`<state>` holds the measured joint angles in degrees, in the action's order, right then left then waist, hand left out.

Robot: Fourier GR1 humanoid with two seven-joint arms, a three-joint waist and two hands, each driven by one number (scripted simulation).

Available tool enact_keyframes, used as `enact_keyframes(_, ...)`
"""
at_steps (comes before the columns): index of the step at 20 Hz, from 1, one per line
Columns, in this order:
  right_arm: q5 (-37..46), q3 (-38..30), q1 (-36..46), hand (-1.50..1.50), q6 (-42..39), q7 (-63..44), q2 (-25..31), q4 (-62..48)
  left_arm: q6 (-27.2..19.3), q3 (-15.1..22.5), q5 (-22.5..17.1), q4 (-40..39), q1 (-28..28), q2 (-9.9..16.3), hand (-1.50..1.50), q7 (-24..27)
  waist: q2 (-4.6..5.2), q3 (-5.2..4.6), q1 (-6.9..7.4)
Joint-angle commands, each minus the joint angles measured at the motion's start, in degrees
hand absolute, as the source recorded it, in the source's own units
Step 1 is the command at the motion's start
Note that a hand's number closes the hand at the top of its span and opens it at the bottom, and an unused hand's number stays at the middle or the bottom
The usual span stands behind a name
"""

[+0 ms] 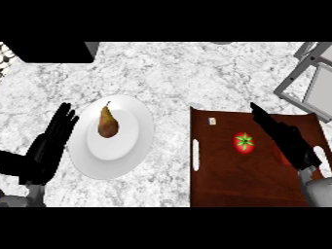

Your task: Pick the tomato from the tray and place it in the tiered shelf

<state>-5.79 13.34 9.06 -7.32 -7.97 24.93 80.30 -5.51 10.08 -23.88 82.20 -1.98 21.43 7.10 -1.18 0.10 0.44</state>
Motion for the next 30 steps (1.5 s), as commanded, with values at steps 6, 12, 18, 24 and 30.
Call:
enact_keyframes(6, -2.15, -21.55, -0.42, -1.5, 28.11, -2.0, -4.96, 4.93, -6.82, 0.74, 9.95, 0.91, -3.71, 3.72, 0.0, -0.42, -0.2, 0.09, -6.26)
enact_keyframes(12, 9.91, -26.72, -10.44, 1.5, 47.96, -0.22, -5.85, -1.97, -6.0, 1.19, 9.16, 0.12, -2.58, 3.31, 0.0, -1.27, 1.12, -0.26, -7.23)
enact_keyframes(18, 7.41, -27.22, -15.67, -1.5, 65.65, 19.01, -24.37, 7.8, -6.41, 4.73, 11.76, 0.12, -6.16, 1.49, 0.0, -4.62, 0.79, 0.09, -3.63)
enact_keyframes(24, 9.12, -15.45, -24.69, -1.5, 56.22, 12.64, -20.27, 16.3, -10.46, 9.83, 17.21, 3.1, -6.2, -3.8, 0.0, -6.42, 1.02, -0.17, -0.72)
enact_keyframes(30, 25.25, -7.81, -24.15, -1.5, 57.11, -11.84, -12.17, 24.81, -8.8, 7.96, 17.22, -1.91, -10.19, -4.41, 0.0, -6.17, 1.44, -0.38, -0.01)
